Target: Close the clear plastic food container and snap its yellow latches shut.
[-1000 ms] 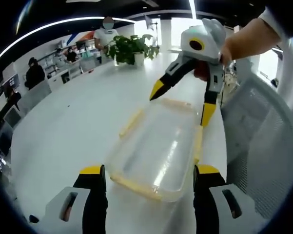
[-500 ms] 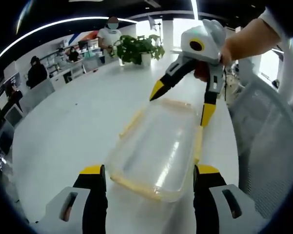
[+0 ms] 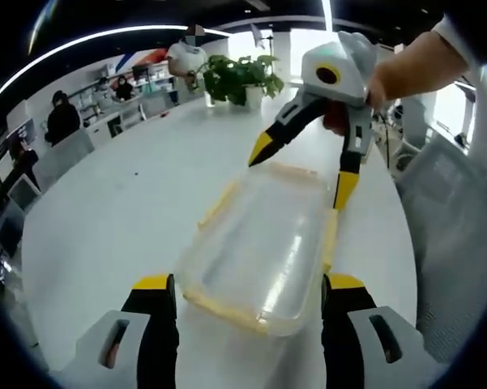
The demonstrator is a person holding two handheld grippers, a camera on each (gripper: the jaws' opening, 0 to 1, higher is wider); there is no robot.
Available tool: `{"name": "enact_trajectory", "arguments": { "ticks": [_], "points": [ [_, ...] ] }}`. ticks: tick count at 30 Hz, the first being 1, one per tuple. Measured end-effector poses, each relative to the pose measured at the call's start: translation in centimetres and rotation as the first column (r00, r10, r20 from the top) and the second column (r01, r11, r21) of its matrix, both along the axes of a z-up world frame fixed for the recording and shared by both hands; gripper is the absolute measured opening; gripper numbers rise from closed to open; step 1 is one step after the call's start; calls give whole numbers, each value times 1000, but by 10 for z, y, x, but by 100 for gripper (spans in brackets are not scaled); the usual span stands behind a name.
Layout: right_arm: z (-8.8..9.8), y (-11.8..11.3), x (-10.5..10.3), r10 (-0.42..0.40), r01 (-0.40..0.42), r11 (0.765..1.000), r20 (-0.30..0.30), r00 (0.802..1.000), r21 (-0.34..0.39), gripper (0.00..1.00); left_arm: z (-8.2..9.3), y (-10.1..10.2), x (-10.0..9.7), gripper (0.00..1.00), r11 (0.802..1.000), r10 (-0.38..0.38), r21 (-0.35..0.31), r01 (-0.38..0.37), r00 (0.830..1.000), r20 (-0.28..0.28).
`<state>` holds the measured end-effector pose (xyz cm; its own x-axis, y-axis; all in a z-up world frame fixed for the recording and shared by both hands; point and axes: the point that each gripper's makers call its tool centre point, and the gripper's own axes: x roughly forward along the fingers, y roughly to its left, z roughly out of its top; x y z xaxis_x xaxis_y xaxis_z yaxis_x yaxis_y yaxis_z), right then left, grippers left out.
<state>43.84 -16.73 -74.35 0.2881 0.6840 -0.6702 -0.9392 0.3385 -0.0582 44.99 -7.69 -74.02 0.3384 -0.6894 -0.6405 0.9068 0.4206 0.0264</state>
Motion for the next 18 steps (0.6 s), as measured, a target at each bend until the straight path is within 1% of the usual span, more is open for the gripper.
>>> {"name": "enact_trajectory", "arguments": {
  "ticks": [8,11,18],
  "points": [
    [-1,1,22,3,-3,1000,6,1000,-3,72,0,0,20,71,1000,10,1,-10,1000,1],
    [0,0,23,1,-1,1000,5,1000,-6,72,0,-1,22,71,1000,9,4,-9,1000,1],
    [0,1,23,0,0,1000,5,1000,-9,72,0,0,21,71,1000,6,-1,-6,1000,5]
  ]
}}
